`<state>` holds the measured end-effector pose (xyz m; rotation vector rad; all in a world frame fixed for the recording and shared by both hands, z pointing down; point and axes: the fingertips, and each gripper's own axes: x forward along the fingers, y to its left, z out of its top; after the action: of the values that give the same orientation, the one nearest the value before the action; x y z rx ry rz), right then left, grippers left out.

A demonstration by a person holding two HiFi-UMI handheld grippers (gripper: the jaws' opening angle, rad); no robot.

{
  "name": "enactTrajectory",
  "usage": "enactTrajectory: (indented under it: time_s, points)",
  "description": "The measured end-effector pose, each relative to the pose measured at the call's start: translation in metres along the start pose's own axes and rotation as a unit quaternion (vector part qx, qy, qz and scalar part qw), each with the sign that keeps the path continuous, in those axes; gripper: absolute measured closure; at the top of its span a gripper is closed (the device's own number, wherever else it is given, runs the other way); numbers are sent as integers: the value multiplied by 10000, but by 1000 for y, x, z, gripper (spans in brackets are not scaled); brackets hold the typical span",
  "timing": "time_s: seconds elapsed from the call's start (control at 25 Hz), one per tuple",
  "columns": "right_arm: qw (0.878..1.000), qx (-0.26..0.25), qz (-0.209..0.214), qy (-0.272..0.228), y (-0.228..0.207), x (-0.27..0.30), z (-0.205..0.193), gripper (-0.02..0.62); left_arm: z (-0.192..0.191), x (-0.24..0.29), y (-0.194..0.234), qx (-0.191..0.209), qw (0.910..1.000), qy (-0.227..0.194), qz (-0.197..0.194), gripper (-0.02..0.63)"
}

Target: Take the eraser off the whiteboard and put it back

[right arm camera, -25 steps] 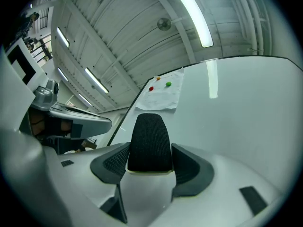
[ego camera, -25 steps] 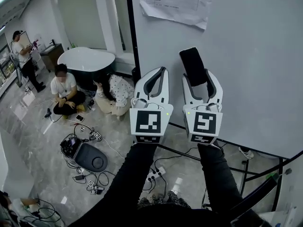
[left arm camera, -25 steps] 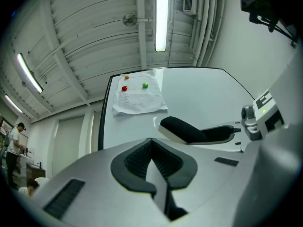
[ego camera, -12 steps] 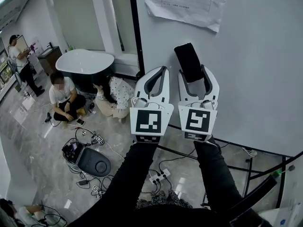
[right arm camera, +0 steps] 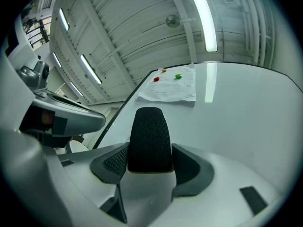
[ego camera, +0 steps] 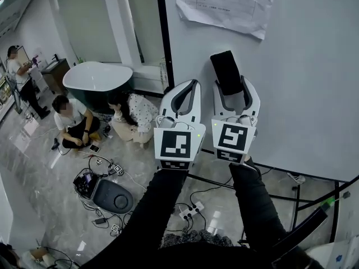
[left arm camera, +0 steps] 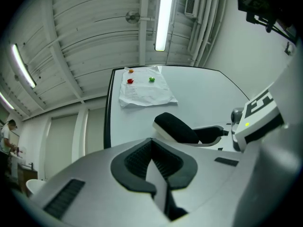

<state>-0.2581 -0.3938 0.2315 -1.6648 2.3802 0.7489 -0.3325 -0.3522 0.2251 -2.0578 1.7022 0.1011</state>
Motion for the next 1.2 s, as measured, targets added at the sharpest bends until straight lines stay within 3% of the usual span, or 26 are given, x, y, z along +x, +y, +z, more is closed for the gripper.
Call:
enactTrajectory:
  time_s: [0.36, 0.56, 1.2]
  points:
    - [9996, -111, -193, 145, -1, 5, -8, 319, -5, -1, 4, -163, 9998, -78, -61, 600]
    - [9993, -350, -69, 132, 5, 5, -10, 319, -7, 0, 4, -249, 9996, -112, -81, 600]
    - [9975, -646, -203, 224, 2, 5, -13, 319, -6, -5, 3, -227, 9997, -69, -2, 600]
